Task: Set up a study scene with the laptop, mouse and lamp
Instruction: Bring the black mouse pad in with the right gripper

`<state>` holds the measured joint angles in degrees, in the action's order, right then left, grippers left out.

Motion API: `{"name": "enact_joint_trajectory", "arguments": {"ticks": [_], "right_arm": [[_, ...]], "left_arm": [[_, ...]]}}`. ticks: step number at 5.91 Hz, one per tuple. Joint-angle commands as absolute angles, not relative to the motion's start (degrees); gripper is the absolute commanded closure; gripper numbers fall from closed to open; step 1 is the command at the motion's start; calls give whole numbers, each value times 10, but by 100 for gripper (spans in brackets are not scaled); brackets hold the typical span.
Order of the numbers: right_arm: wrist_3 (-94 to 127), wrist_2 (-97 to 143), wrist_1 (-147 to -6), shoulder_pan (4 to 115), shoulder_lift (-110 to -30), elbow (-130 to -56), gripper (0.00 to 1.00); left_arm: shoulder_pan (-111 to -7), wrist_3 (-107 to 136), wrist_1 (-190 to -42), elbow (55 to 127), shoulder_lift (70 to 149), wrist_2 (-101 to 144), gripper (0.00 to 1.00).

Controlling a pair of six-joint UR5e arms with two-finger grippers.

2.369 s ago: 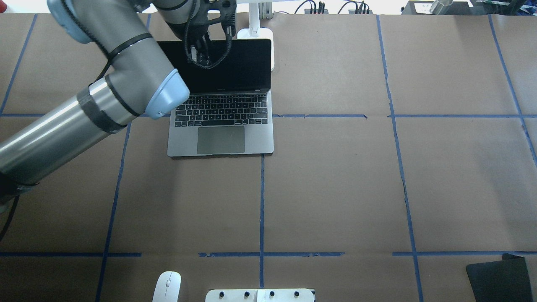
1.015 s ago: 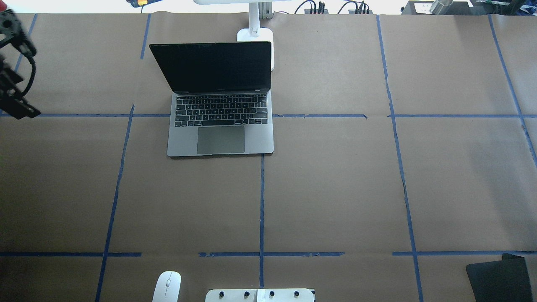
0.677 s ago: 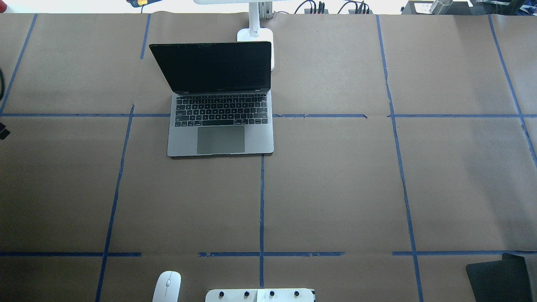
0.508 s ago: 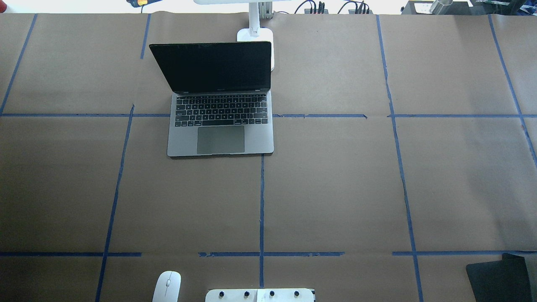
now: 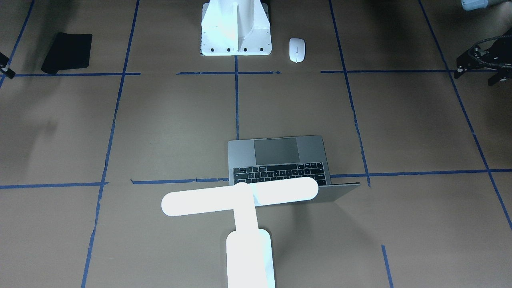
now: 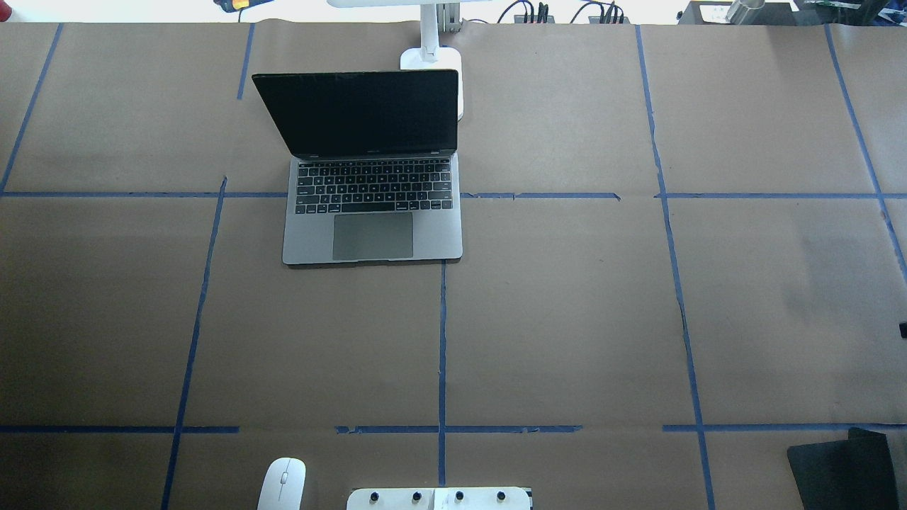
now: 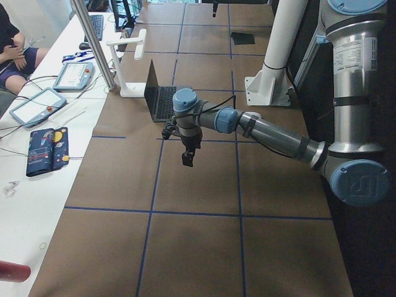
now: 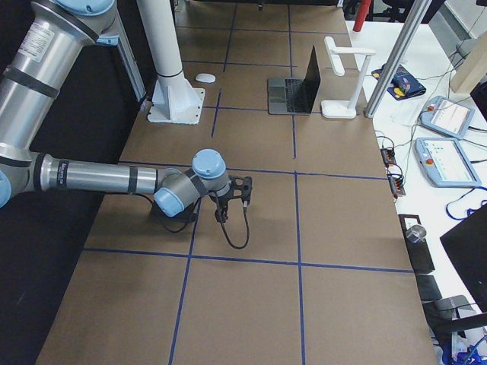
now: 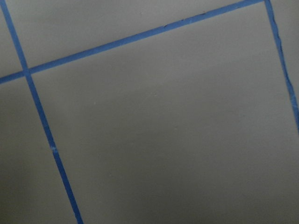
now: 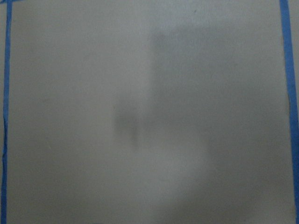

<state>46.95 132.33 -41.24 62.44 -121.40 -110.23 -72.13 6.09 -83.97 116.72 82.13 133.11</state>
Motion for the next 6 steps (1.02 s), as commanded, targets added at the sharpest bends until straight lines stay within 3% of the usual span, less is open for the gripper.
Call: {"name": "enact_joint_trajectory", "arguments": {"ticks": [1, 3, 5, 6], "right_arm": [[541, 1287, -277, 530, -1299, -1101, 0], [639, 1205, -259, 409, -1311, -1093, 0], [700, 1194, -122, 364, -1317, -1018, 0], [712, 1172, -121, 333, -1315, -1017, 0]], "left_arm": [[-725, 61, -862, 1161, 801, 1345, 0], [-727, 64, -905, 1149, 786, 1346, 0], [-729, 65, -905, 1154, 786, 1363, 0], [-730, 65, -905, 1155, 786, 1378, 0]]}}
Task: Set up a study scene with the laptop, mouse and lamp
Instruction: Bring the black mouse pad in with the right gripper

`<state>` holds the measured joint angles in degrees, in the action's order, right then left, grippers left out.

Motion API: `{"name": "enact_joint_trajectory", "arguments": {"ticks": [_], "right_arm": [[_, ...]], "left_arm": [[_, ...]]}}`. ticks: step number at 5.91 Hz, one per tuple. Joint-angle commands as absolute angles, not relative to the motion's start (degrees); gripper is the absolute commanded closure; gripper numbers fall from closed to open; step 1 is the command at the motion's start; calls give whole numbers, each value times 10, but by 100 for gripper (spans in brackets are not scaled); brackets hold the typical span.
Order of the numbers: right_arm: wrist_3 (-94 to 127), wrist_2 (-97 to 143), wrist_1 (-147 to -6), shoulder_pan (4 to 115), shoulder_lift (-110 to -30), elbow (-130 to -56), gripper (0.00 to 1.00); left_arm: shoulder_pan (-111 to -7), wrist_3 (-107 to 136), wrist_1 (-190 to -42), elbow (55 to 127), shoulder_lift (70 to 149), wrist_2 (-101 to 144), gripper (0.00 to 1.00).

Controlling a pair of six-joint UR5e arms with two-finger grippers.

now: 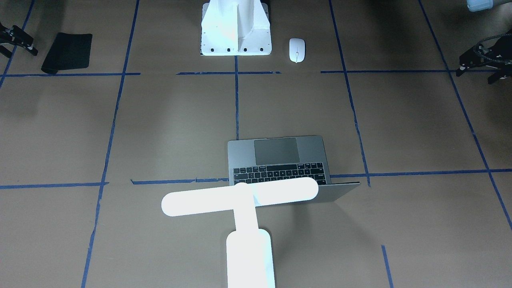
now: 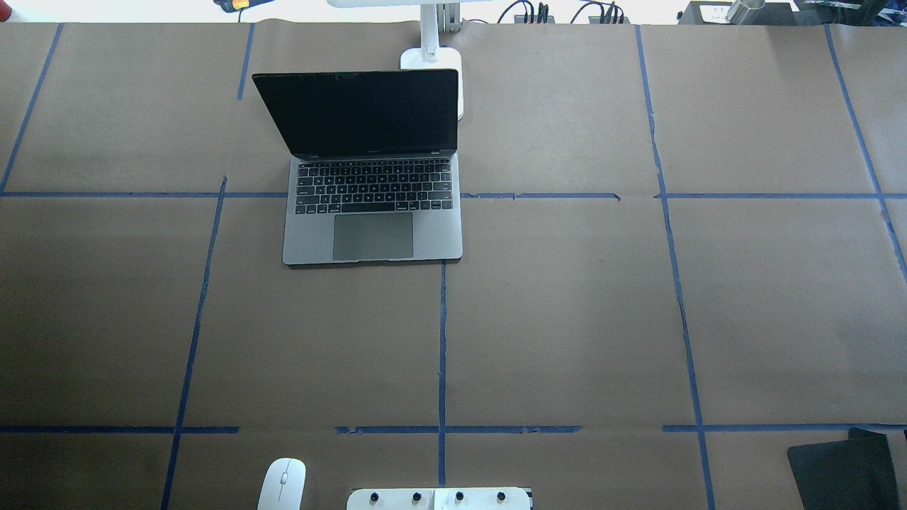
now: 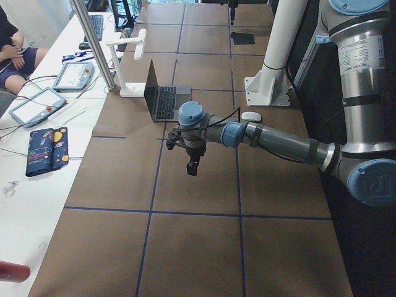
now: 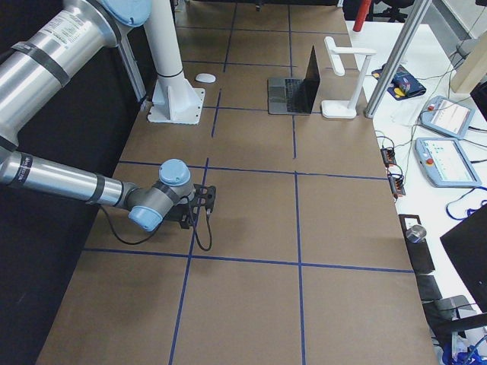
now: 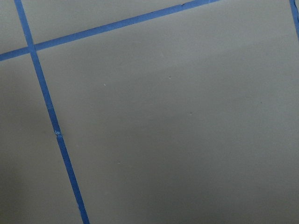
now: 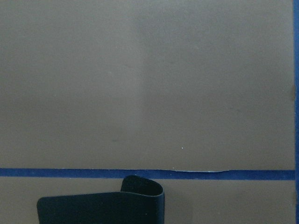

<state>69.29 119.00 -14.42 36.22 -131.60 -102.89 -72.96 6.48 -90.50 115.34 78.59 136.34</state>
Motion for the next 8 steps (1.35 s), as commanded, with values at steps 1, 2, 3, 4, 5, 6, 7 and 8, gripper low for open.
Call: {"name": "enact_joint_trajectory", "arguments": {"ticks": [1, 2, 3, 4, 5, 6, 7, 8], "right_arm": [[729, 1149, -119, 307, -1315, -1015, 0], [768, 1105, -119, 258, -1310, -1014, 0], [795, 1078, -120, 210, -1309, -1011, 1], [830, 1024, -120, 149, -1302, -1010, 3], [860, 988, -120, 102, -1298, -1007, 17], [860, 989, -120, 98, -1299, -1007, 59], [860, 989, -120, 98, -1299, -1007, 88], [860, 988, -117, 99, -1300, -1007, 100]], "left_arm": [[-732, 65, -905, 1154, 786, 1378, 0], [-732, 66, -905, 1155, 786, 1378, 0], [-733, 65, -905, 1154, 786, 1379, 0], [-733, 65, -905, 1155, 786, 1379, 0], [-733, 64, -905, 1153, 786, 1379, 0], [-734, 64, -905, 1153, 786, 1379, 0], [-734, 64, -905, 1153, 786, 1379, 0], [-734, 64, -905, 1152, 786, 1379, 0]]}}
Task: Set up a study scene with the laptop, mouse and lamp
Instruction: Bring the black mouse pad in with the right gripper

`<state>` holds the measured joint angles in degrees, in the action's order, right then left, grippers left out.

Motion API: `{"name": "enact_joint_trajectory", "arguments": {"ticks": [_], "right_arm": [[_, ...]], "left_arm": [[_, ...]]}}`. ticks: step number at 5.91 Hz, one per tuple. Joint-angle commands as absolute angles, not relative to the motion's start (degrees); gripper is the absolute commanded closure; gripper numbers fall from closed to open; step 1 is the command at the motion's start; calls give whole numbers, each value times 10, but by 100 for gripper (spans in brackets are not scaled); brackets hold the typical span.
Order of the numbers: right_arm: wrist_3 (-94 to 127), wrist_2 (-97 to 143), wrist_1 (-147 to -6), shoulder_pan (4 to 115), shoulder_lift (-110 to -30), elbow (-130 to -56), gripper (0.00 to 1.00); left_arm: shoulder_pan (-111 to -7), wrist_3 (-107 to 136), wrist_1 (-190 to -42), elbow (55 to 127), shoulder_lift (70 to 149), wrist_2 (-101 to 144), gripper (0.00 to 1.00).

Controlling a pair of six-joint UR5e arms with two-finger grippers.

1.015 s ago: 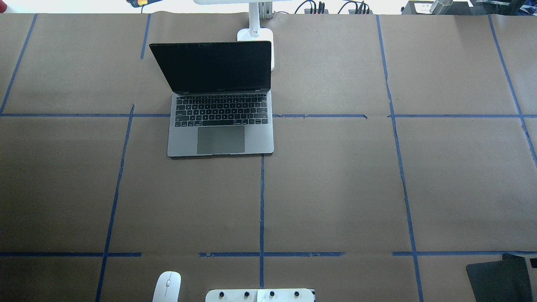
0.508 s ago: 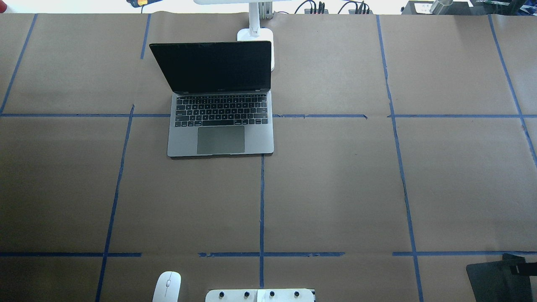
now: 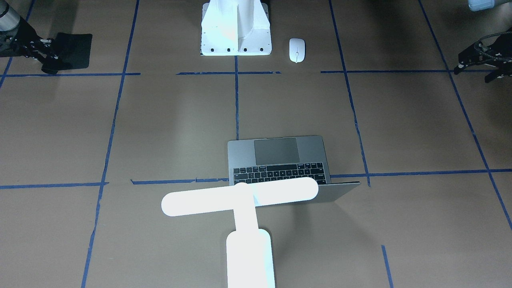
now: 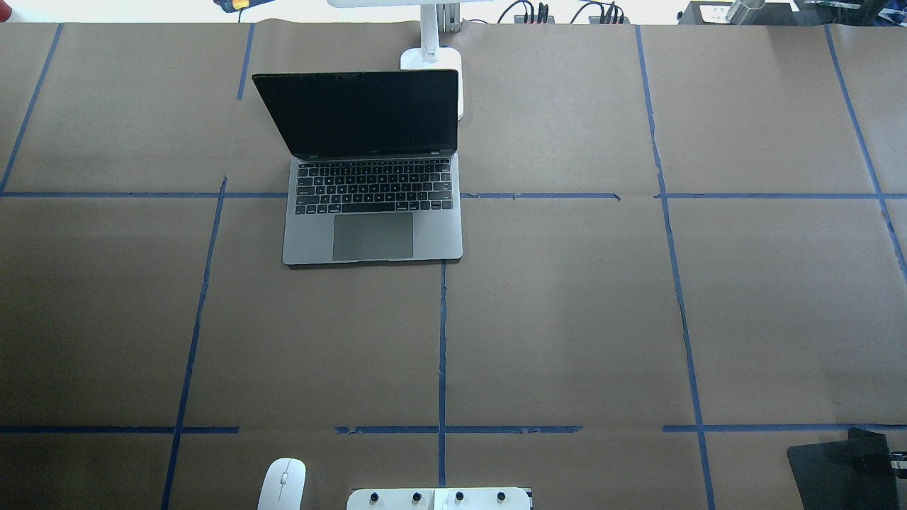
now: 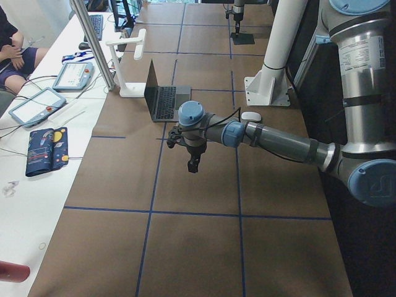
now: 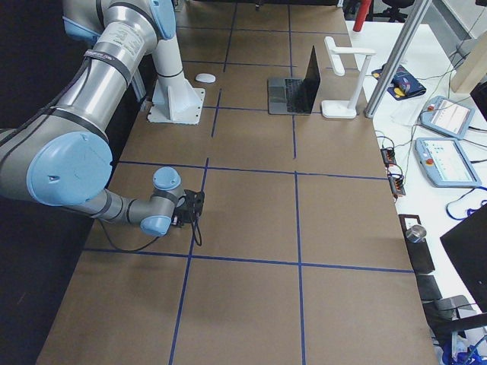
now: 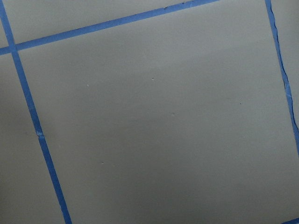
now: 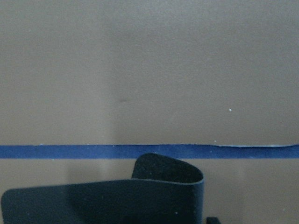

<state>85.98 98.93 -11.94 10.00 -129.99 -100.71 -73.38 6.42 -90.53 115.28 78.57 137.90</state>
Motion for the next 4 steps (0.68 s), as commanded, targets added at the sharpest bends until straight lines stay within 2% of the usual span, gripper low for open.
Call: {"name": "enact_joint_trajectory", "arguments": {"ticks": [1, 4], "right_arm": [[860, 988, -112, 101, -1303, -1008, 100], [876, 988, -70, 104, -1311, -1011, 100]], "left_arm": [[-734, 64, -905, 1153, 786, 1379, 0], [-734, 64, -905, 1153, 786, 1379, 0]]}}
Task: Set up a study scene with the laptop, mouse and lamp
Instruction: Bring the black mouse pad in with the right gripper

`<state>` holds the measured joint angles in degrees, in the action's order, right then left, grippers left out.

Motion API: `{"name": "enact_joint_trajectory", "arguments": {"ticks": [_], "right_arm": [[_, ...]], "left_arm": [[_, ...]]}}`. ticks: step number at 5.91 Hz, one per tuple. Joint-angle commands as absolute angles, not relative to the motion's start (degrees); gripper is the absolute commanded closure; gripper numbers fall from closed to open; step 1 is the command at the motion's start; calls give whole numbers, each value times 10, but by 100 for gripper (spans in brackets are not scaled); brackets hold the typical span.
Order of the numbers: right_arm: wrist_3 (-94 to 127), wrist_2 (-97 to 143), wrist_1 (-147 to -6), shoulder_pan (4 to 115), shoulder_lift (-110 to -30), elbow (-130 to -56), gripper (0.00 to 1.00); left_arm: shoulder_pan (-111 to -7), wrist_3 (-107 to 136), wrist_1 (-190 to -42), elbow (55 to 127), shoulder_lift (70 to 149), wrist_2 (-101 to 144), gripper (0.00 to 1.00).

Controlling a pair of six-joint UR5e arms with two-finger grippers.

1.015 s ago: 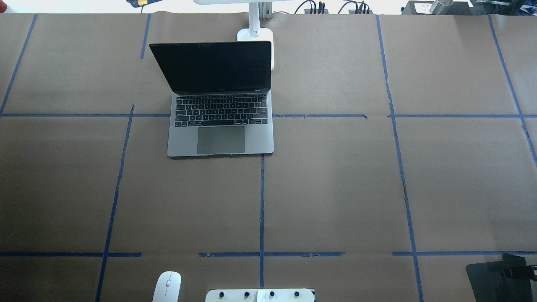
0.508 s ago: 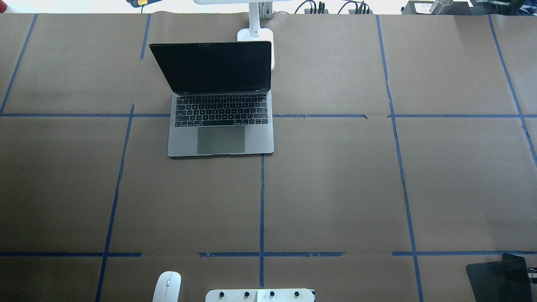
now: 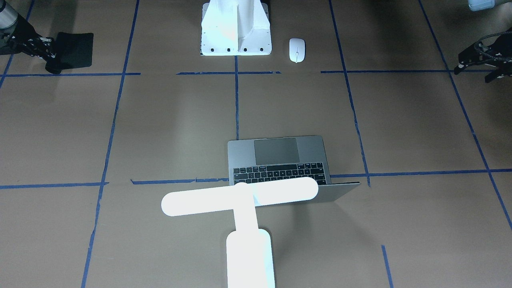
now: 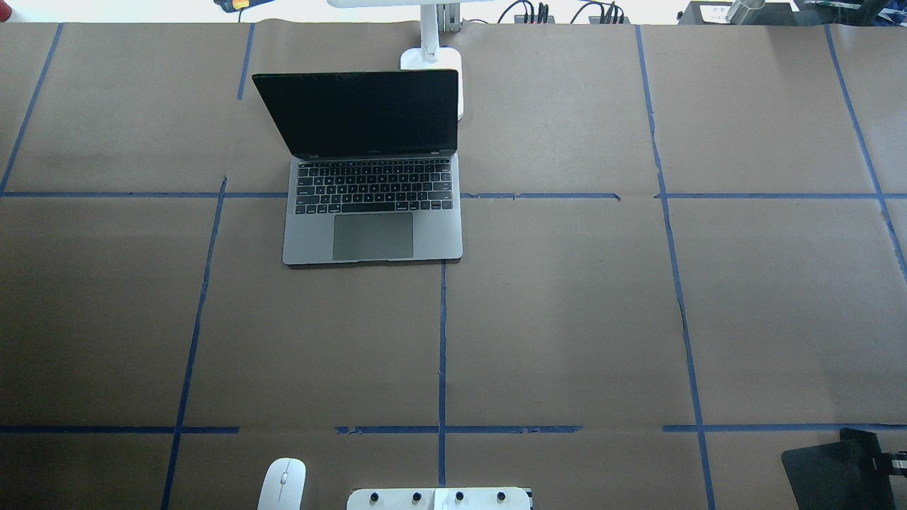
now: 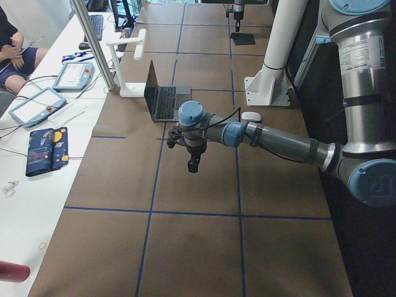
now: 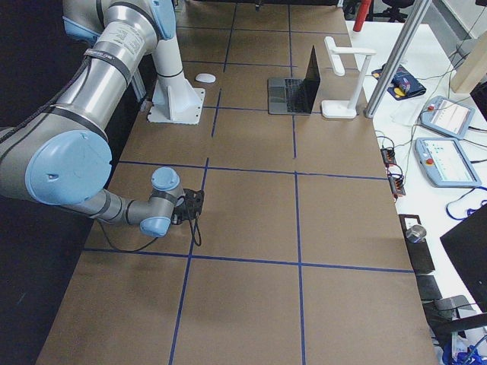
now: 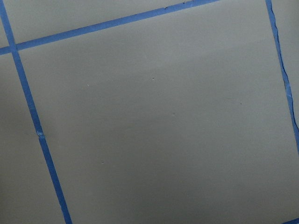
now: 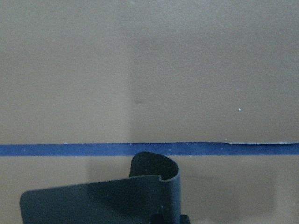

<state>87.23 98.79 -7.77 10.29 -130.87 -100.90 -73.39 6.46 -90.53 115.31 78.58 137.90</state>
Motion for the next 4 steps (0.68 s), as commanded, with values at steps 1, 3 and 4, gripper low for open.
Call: {"name": "enact_joint_trajectory", "arguments": {"ticks": [1, 3, 4], "right_arm": [[877, 988, -69, 105, -1312, -1012, 100], [876, 1023, -71, 191, -1289, -1046, 100], [875, 1103, -76, 279, -1244, -1042, 100]], "left_arm": [[-734, 65, -905, 1155, 786, 1379, 0], [-734, 66, -905, 1155, 786, 1379, 0], [-734, 66, -905, 1155, 786, 1379, 0]]}}
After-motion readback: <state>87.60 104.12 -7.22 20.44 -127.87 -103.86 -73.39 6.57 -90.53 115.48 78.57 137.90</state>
